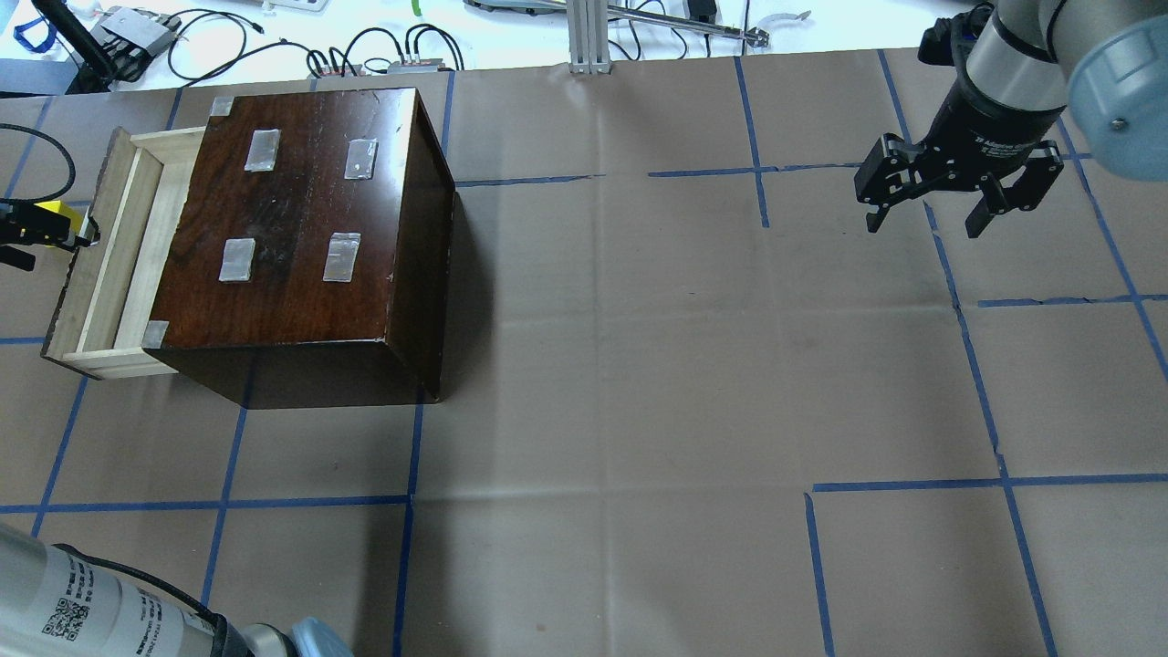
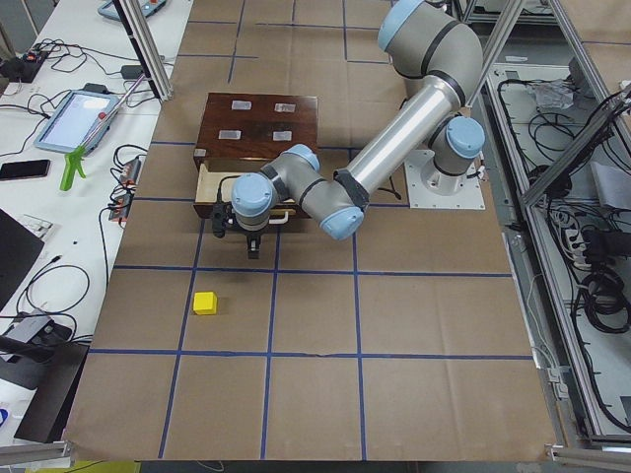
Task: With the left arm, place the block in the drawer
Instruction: 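Pull the drawer outward from the cabinet with the left gripper, then release the handle and move the left gripper above the yellow cube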
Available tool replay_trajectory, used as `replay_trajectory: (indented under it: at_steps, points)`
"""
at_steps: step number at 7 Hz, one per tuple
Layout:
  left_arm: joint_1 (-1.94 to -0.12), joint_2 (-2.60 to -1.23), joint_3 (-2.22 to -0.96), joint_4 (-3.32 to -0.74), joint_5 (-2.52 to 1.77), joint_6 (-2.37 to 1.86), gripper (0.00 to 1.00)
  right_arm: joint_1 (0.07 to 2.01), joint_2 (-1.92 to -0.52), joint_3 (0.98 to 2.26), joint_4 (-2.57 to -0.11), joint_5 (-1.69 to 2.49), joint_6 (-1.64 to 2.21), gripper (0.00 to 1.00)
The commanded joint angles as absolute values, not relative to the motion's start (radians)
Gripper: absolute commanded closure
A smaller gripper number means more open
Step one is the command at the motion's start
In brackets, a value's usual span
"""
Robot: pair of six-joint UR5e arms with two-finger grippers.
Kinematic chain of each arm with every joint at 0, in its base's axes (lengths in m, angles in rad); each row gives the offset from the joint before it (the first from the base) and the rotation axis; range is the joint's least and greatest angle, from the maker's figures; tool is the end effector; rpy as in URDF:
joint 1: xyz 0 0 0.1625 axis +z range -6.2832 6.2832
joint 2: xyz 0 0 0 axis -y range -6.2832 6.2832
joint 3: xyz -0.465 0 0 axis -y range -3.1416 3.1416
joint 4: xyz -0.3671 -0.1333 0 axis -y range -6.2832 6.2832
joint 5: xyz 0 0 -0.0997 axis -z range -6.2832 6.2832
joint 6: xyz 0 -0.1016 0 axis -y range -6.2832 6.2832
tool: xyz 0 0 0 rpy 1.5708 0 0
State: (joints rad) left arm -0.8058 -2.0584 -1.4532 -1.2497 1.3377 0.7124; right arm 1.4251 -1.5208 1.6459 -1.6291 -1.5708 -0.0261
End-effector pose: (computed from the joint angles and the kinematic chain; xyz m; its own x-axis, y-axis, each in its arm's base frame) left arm 0.3404 -0.5810 0.3369 -0.9774 -0.0451 0.2066 -0.0698 0.9910 -0.1138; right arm 0.0622 -0.4944 0.4731 -0.9928 0.1194 -0.0017 0.1190 0.9907 0.0667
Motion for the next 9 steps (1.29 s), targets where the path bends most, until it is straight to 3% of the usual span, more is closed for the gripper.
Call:
replay_trajectory:
  at_steps: [1,6,9]
  points:
    - [-0.793,-2.08,-1.416,-1.25,1.339,0.732,0.01,1.425,-1.52,1.646,-1.629,-1.571,-0.026,0.0]
    - [-0.792,-2.094,-1.278,-1.272,1.39,0.727,0.01,1.425,-1.522,1.646,-1.629,-1.571,-0.026,0.0]
    - [-0.792,-2.254,-1.038,-1.282,1.443,0.729,0.01,1.425,-1.522,1.646,-1.629,-1.571,-0.025,0.0]
